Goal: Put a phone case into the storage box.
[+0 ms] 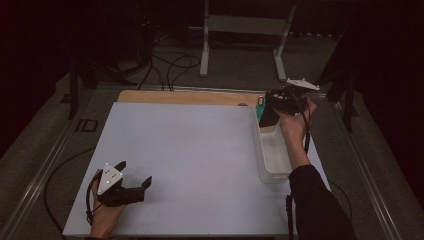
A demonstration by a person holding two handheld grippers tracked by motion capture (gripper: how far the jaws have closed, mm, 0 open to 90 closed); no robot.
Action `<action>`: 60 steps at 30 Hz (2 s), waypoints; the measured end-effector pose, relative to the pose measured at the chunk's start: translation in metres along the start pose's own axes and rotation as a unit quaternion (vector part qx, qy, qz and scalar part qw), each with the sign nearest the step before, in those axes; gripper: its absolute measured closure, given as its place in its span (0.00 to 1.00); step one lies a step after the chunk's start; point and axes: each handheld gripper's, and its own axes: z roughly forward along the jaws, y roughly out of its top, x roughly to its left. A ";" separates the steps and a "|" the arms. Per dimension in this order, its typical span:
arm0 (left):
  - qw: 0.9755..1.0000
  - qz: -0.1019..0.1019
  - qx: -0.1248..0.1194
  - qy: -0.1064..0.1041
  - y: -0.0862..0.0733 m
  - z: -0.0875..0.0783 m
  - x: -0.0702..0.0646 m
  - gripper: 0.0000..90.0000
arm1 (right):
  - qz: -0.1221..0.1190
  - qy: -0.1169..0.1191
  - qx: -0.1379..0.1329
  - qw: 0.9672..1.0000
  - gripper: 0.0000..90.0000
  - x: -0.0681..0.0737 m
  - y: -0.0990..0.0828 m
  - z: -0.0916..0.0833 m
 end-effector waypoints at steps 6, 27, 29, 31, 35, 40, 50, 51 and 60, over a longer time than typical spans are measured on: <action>1.000 -0.001 0.000 0.000 0.000 0.001 0.000 0.00 | 0.002 -0.003 0.011 1.000 0.15 0.000 -0.006 0.007; 1.000 -0.003 -0.002 -0.002 0.000 0.000 0.000 0.00 | 0.010 -0.027 0.034 0.999 0.15 0.001 -0.022 0.028; 1.000 -0.004 -0.002 -0.002 0.000 0.000 0.001 0.00 | 0.012 -0.028 0.037 0.999 0.15 0.001 -0.024 0.031; 1.000 -0.005 -0.003 -0.002 0.000 0.000 0.001 0.00 | 0.012 -0.031 0.037 0.999 0.15 0.001 -0.025 0.033; 1.000 -0.005 -0.003 -0.002 0.000 0.000 0.001 0.00 | 0.014 -0.032 0.041 0.999 0.15 0.002 -0.028 0.037; 1.000 -0.006 -0.003 -0.002 -0.001 0.000 0.001 0.00 | 0.010 -0.034 0.036 0.999 0.15 0.004 -0.029 0.040; 1.000 -0.006 -0.003 -0.004 -0.001 0.000 0.001 0.00 | 0.001 -0.038 0.030 0.999 0.14 0.009 -0.030 0.049; 1.000 -0.006 -0.003 -0.004 -0.001 0.000 0.001 0.00 | 0.001 -0.038 0.030 0.999 0.14 0.009 -0.030 0.049; 1.000 -0.009 -0.005 -0.003 -0.001 -0.001 0.001 0.00 | -0.005 -0.033 0.034 0.999 0.14 0.011 -0.030 0.055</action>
